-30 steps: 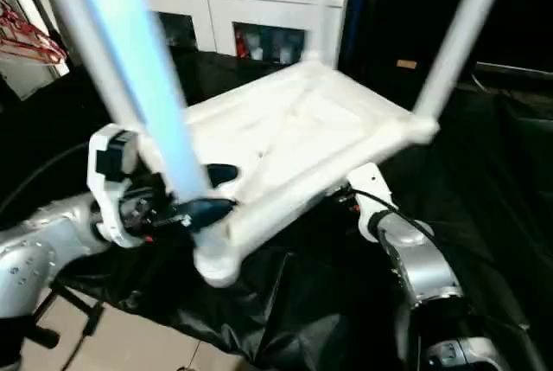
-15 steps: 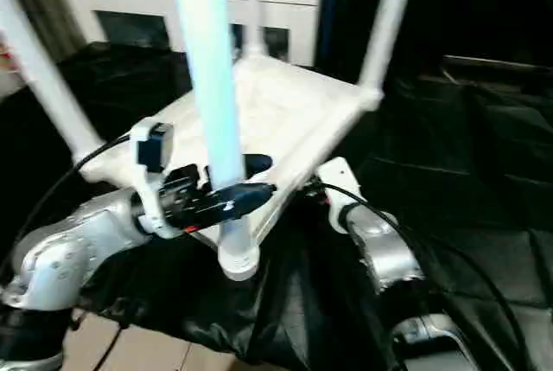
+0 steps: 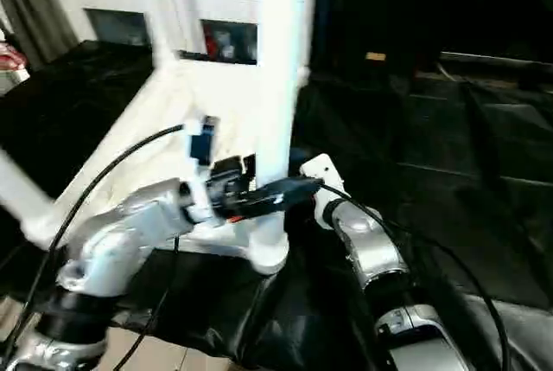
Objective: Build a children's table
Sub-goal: Rotate table base
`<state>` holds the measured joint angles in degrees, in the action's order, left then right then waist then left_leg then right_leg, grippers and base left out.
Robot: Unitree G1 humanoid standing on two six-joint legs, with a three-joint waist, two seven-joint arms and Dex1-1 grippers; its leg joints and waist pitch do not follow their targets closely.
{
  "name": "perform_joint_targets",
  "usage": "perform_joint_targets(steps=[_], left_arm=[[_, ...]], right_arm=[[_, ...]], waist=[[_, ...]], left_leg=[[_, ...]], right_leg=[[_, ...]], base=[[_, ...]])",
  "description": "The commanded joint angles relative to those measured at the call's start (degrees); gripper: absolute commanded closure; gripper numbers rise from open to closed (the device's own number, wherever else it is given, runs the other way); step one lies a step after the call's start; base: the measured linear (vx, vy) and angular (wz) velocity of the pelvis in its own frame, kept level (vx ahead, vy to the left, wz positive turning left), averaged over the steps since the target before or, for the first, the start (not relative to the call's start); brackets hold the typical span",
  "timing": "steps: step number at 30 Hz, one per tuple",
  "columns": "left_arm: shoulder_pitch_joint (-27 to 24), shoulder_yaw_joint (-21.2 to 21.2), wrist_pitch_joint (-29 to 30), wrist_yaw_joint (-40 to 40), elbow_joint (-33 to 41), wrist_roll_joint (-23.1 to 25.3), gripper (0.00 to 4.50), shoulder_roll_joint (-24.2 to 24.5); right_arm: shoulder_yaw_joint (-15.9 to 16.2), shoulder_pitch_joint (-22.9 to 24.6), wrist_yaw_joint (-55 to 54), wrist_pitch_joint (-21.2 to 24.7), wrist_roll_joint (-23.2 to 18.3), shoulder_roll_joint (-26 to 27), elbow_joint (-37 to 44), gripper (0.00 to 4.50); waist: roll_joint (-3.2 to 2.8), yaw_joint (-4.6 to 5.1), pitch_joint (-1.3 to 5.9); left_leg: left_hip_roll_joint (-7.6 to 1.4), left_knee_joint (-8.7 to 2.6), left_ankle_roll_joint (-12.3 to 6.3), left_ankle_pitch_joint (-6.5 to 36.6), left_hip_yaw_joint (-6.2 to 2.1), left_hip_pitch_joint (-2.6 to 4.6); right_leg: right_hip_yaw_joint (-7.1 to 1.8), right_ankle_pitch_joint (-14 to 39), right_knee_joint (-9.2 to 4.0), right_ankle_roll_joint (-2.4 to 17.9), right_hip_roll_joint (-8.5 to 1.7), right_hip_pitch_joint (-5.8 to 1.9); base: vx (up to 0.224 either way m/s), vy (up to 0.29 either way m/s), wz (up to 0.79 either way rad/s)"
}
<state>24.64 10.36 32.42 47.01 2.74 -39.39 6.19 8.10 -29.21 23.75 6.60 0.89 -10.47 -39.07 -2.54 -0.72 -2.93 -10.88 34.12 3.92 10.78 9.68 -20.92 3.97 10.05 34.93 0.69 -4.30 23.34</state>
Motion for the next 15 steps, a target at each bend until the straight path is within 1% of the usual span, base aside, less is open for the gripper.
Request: perform_joint_targets(steps=[1, 3, 4, 6, 8, 10, 11, 12, 13, 14, 15], left_arm=[[1.0, 1.0, -2.1, -1.3, -1.2, 2.8, 0.02, 0.0], [1.2, 0.9, -3.8, -2.3, -2.5, 4.7, 0.02, 0.0], [1.3, 1.3, -5.4, -2.2, -3.1, 6.3, 0.02, 0.5], [0.7, 1.3, -6.3, -1.3, -3.5, 7.5, 0.02, 2.3], [-0.2, 2.3, -8.5, 1.5, -3.6, 10.3, 0.02, 5.8], [-1.2, 3.7, -10.7, 4.7, -4.6, 13.6, 0.02, 9.9], [-1.5, 4.3, -11.4, 6.2, -5.0, 14.5, 0.02, 11.6], [-1.6, 4.4, -11.6, 6.7, -5.2, 14.8, 0.02, 12.1], [-1.9, 4.9, -12.4, 8.4, -5.6, 15.5, 0.02, 13.6], [-2.2, 5.7, -13.6, 11.4, -6.8, 16.5, 0.02, 16.3], [-2.1, 5.9, -13.8, 12.0, -7.2, 16.7, 0.02, 16.7]], right_arm=[[0.5, -0.8, 1.1, -1.0, -0.3, 0.6, 0.2, 0.73], [-0.3, -0.7, 0.7, -1.1, -0.5, -0.1, 0.3, 0.73], [-0.9, -0.6, 0.8, -1.0, -0.8, -0.6, 0.5, 0.73], [-2.6, -0.2, 1.0, -0.6, -1.7, -2.2, 1.9, 0.73], [-4.2, 0.5, 2.2, 0.1, -2.7, -4.5, 4.0, 0.73], [-5.0, 1.7, 4.8, 0.0, -3.2, -7.2, 6.7, 0.73], [-5.1, 2.2, 6.1, -0.2, -3.4, -8.3, 7.9, 0.73], [-5.1, 2.4, 6.4, -0.2, -3.5, -8.6, 8.3, 0.73], [-5.3, 2.9, 7.8, -0.2, -3.8, -9.7, 9.5, 0.73], [-5.2, 4.1, 11.0, 0.5, -4.5, -12.0, 12.2, 0.73], [-5.1, 4.4, 11.8, 0.8, -4.6, -12.6, 12.8, 0.73]], waist=[[0.33, -0.77, 3.33], [0.33, -1.03, 3.39], [0.30, -1.26, 3.35], [0.23, -1.39, 3.39], [0.38, -1.79, 3.35], [0.31, -2.02, 3.32], [0.27, -2.05, 3.27], [0.22, -2.12, 3.29], [0.21, -2.03, 3.27], [0.19, -2.11, 3.25], [0.19, -2.14, 3.28]], left_leg=[[-1.35, -4.04, -1.67, 14.7, -0.32, -0.15], [-1.37, -3.99, -1.54, 14.3, -0.30, -0.08], [-1.37, -4.04, -1.67, 14.3, -0.31, -0.09], [-1.43, -4.05, -1.61, 14.4, -0.30, 0.00], [-1.46, -4.08, -1.72, 14.5, -0.29, 0.15], [-1.45, -4.08, -1.84, 14.2, -0.31, 0.16], [-1.43, -4.10, -1.96, 14.2, -0.29, 0.14], [-1.44, -4.11, -1.95, 14.0, -0.32, 0.09], [-1.38, -4.11, -1.79, 14.3, -0.26, 0.10], [-1.30, -4.09, -1.90, 14.7, -0.25, 0.18], [-1.28, -4.09, -2.02, 14.7, -0.26, 0.18]], right_leg=[[-2.28, 18.2, -5.06, 10.6, -3.01, -3.32], [-2.32, 17.7, -4.96, 10.7, -3.04, -3.32], [-2.31, 17.8, -5.10, 10.7, -3.07, -3.34], [-2.35, 17.9, -5.03, 10.6, -3.09, -3.31], [-2.42, 18.4, -4.99, 10.0, -3.08, -3.23], [-2.45, 18.8, -4.99, 9.5, -3.07, -3.19], [-2.45, 19.0, -5.08, 9.2, -3.02, -3.20], [-2.50, 18.9, -4.99, 8.9, -3.03, -3.22], [-2.46, 19.4, -5.03, 9.0, -3.07, -3.16], [-2.40, 20.0, -5.16, 8.8, -2.95, -3.10], [-2.45, 20.0, -5.12, 8.6, -2.94, -3.13]], base=[[0.000, 0.000, 0.00], [0.000, 0.000, 0.00], [0.000, 0.000, 0.00], [0.000, 0.000, 0.00], [0.000, 0.000, 0.00], [0.000, 0.000, 0.00], [0.000, 0.000, 0.00], [0.000, 0.000, 0.00], [0.000, 0.000, 0.00], [0.000, 0.000, 0.00], [0.000, 0.000, 0.00]])
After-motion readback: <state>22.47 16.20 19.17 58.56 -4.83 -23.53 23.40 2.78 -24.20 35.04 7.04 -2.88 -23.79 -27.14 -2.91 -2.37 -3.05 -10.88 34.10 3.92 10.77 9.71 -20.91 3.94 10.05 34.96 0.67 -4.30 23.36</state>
